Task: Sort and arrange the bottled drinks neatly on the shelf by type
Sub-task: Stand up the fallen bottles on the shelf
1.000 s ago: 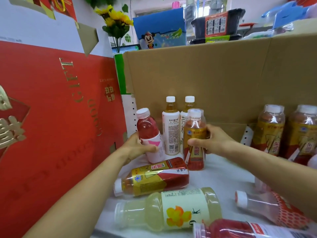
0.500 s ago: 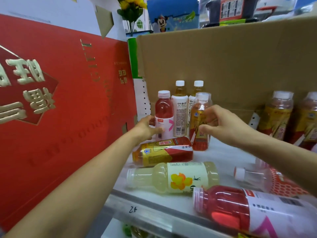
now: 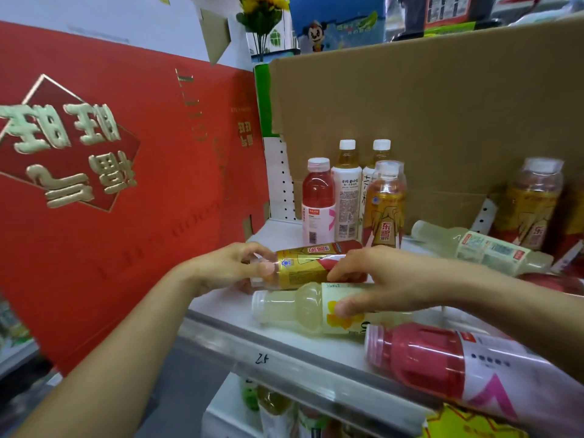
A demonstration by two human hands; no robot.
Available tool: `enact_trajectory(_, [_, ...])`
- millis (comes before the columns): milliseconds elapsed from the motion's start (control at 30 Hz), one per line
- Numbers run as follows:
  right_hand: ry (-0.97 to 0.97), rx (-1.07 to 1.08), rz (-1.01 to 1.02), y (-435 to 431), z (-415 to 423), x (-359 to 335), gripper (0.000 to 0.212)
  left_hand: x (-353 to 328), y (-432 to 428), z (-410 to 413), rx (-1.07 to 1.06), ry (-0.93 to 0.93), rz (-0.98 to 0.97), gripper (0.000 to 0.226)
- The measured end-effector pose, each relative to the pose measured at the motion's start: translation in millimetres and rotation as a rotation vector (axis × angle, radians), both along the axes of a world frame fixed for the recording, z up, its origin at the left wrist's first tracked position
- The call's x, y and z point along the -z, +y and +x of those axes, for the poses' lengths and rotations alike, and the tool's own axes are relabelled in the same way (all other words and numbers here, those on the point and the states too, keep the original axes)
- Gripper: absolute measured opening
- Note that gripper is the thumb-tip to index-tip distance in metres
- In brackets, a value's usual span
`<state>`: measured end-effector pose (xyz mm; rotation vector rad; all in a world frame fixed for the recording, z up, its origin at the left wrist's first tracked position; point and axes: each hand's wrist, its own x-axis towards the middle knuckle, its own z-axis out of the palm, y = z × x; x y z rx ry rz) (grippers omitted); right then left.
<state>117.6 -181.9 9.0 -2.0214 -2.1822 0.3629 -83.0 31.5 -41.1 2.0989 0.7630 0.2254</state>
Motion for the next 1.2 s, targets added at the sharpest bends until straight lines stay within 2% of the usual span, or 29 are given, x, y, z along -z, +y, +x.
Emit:
enact_trajectory(67, [-0.008,0.004,-0.044,5.2,-2.8,5.8,0.047,0.4,-1.3,0.3,-0.057,-0.119,-0.062,0.028])
enact_trajectory(233, [-0.063,0.040,-0.091,13.7,-9.1,17.0,0.058,-21.9,-9.2,12.4,-0.162,-0.359,0.019,0.011])
enact_trajectory(400, [-0.253,0.046,-0.055,18.7,-18.2,16.9,0.060,-84.0,-4.7,41.2,-0.153,-0.390,0.485,0.021])
enact_trajectory(567, [-0.257,0.016,-0.042,20.9,-13.1,15.0,0.057,-111.5,-0.6,66.7,-0.020,-0.174,0.870,0.021])
enact_trajectory(667, [-0.122,0.028,0.003,17.7,-1.6,14.4,0.053,-108.9,13.2,62.9,-0.033,-0.200,0.805,0.023])
enact_trajectory(833, [0.422,0.149,0.262,20.9,18.4,6.1,0.038,-97.9,25.5,54.3,-0.126,-0.328,0.698,0.019])
enact_trajectory(933, [0.686,0.259,0.414,39.1,21.4,8.3,0.039,-84.2,26.7,49.8,-0.153,-0.360,0.582,0.029])
enact_trajectory(1033, [0.732,0.344,0.452,60.1,20.4,14.1,0.054,-76.2,26.9,48.4,-0.159,-0.380,0.543,0.035])
enact_trajectory(1200, [0.741,0.410,0.436,79.1,18.9,29.8,0.062,-70.3,22.2,54.2,-0.160,-0.447,0.503,0.037])
